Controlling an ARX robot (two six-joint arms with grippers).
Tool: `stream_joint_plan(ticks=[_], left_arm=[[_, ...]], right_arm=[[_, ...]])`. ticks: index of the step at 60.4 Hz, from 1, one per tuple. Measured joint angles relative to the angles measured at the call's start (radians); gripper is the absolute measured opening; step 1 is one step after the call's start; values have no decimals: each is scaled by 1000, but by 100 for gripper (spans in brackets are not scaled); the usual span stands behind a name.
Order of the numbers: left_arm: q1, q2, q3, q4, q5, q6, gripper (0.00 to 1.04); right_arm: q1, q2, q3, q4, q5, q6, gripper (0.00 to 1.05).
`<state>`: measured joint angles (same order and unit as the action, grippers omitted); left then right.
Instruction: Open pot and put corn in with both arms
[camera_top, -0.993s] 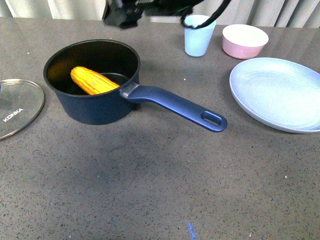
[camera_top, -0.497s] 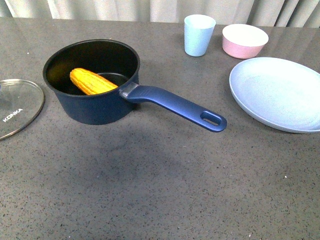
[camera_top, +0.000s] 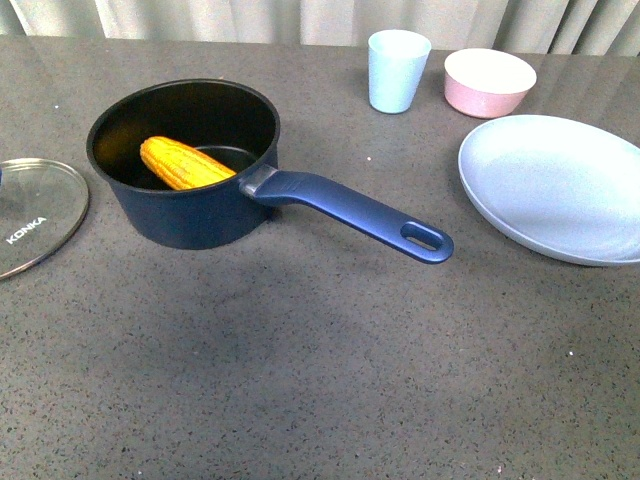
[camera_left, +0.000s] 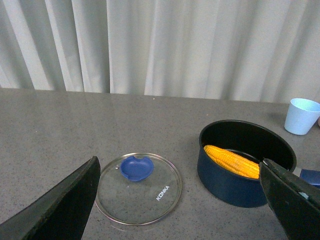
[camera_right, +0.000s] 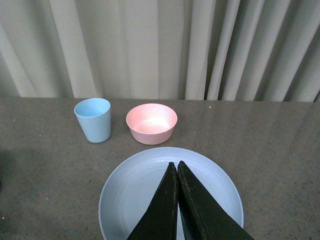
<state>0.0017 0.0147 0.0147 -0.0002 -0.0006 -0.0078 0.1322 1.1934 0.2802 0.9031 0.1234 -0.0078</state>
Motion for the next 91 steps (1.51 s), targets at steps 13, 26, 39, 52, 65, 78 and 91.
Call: stream_joint_plan(ticks=[13, 26, 39, 52, 65, 78, 91], left_arm=[[0, 0, 0, 0, 0, 0, 96], [0, 0, 0, 0, 0, 0, 96], [0, 0, 0, 0, 0, 0, 96], [0, 0, 0, 0, 0, 0, 96], [0, 0, 0, 0, 0, 0, 96], [0, 0, 0, 0, 0, 0, 96], [0, 0, 0, 0, 0, 0, 96]], right_arm=[[-40, -134, -103, -32, -35, 1, 2], [-116, -274, -174, -103, -117, 1, 2], [-129, -364, -246, -113, -121, 1, 2], [-129, -513, -257, -243, -124, 1, 2], [-129, -654, -257, -373, -124, 1, 2], [-129, -771, -257, -483, -124, 1, 2], [-129, -865, -257, -574, -124, 1, 2]])
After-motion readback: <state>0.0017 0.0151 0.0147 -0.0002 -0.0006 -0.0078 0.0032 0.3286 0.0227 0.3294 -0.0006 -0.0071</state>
